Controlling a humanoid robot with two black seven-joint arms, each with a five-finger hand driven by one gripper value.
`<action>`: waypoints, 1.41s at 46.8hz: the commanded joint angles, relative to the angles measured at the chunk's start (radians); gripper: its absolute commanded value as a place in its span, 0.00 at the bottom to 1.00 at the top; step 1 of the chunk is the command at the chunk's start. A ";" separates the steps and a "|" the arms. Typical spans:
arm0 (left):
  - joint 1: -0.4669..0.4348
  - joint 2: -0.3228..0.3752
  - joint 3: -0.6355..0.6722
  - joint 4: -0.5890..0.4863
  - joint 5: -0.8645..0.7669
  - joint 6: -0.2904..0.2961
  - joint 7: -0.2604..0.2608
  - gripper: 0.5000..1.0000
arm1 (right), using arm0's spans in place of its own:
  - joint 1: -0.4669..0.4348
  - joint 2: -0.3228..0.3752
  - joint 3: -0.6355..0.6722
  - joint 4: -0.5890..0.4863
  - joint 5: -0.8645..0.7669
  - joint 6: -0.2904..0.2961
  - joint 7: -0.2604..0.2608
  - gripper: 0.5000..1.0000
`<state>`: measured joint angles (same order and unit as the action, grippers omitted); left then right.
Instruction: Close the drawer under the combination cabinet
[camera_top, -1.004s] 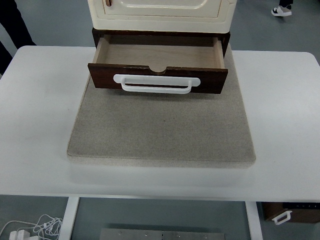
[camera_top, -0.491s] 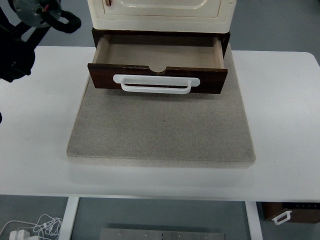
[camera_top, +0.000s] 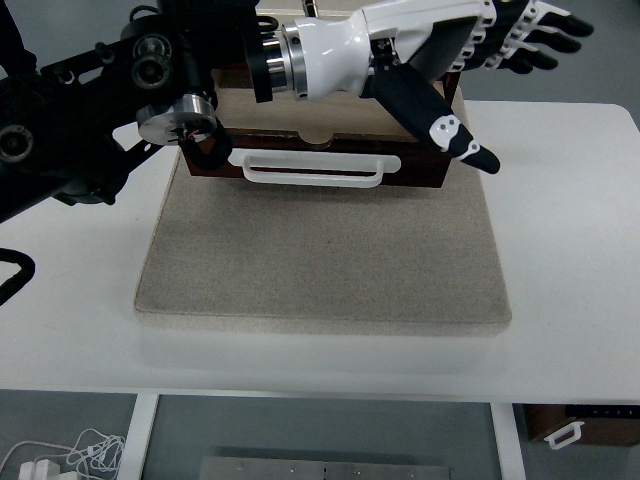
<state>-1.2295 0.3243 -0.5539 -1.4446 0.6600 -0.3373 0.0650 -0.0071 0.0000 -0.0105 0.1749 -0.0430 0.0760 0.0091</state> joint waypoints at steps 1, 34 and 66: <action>0.002 0.001 0.034 -0.019 0.003 -0.003 0.039 1.00 | -0.001 0.000 0.000 0.000 0.000 0.001 0.000 0.90; 0.002 0.073 0.180 -0.030 0.046 -0.274 0.346 1.00 | -0.001 0.000 0.000 0.000 0.000 0.001 0.000 0.90; -0.013 0.085 0.172 0.062 0.046 -0.274 0.506 1.00 | -0.001 0.000 0.000 0.000 0.000 0.001 0.000 0.90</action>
<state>-1.2408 0.4092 -0.3772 -1.3894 0.7057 -0.6107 0.5708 -0.0076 0.0000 -0.0108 0.1749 -0.0430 0.0756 0.0091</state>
